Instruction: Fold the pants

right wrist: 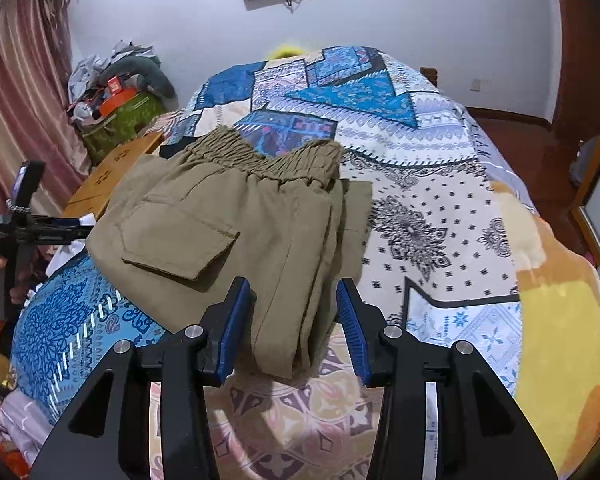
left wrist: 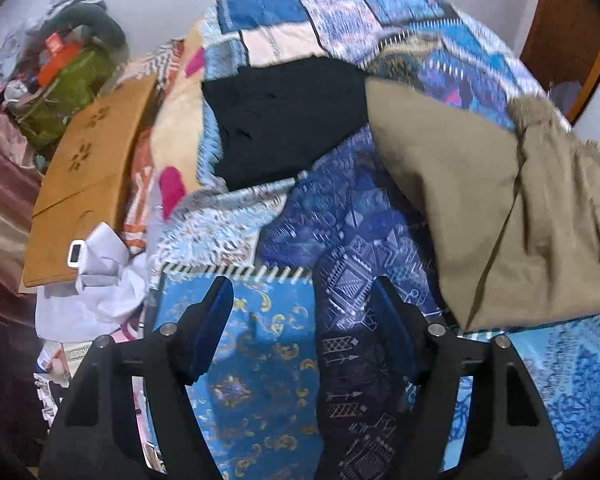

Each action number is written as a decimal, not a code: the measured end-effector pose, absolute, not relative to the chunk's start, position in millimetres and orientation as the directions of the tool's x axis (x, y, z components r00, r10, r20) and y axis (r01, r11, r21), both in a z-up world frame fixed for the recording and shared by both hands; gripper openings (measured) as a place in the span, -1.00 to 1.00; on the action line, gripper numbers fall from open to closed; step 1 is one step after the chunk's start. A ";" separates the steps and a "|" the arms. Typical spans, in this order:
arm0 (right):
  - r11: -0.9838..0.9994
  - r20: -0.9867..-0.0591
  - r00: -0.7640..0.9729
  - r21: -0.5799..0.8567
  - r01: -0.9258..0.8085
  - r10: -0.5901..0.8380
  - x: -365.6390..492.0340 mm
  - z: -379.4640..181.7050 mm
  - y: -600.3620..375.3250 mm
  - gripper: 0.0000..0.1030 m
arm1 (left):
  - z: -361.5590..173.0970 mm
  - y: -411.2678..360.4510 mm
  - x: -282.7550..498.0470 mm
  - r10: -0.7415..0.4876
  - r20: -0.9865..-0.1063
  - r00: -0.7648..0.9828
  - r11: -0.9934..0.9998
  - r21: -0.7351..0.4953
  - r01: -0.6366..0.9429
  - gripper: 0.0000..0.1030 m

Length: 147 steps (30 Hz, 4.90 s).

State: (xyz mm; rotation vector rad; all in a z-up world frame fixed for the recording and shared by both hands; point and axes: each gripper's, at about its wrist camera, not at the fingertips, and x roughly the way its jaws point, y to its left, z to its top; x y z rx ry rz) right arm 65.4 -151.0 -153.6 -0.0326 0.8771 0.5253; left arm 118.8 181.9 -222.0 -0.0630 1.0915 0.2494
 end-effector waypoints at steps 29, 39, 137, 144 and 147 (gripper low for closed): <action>0.840 -0.763 0.368 0.420 -0.343 0.532 135.1 -182.8 -154.9 0.03 | -235.4 143.5 209.2 -0.205 -0.866 0.456 0.964 -0.258 -0.058 -0.01; 0.840 -0.748 0.409 0.368 -0.399 0.522 142.8 -163.9 -145.4 -0.76 | -206.0 124.9 207.9 -0.076 -0.841 0.536 0.994 -0.109 -0.030 -0.82; 0.677 -0.141 0.669 0.008 -0.736 0.730 16.7 63.6 -0.9 0.68 | 48.7 138.3 -22.6 0.288 -0.178 0.941 0.956 0.007 -0.292 0.74; 0.714 -0.111 0.708 0.030 -0.699 0.698 8.5 65.7 -8.9 0.98 | 50.5 128.7 -40.5 0.286 -0.147 0.947 0.957 -0.001 -0.290 1.00; 0.724 -0.113 0.717 0.026 -0.690 0.688 4.3 66.2 -8.6 0.98 | 50.0 127.8 -41.5 0.277 -0.150 0.949 0.960 -0.010 -0.281 1.00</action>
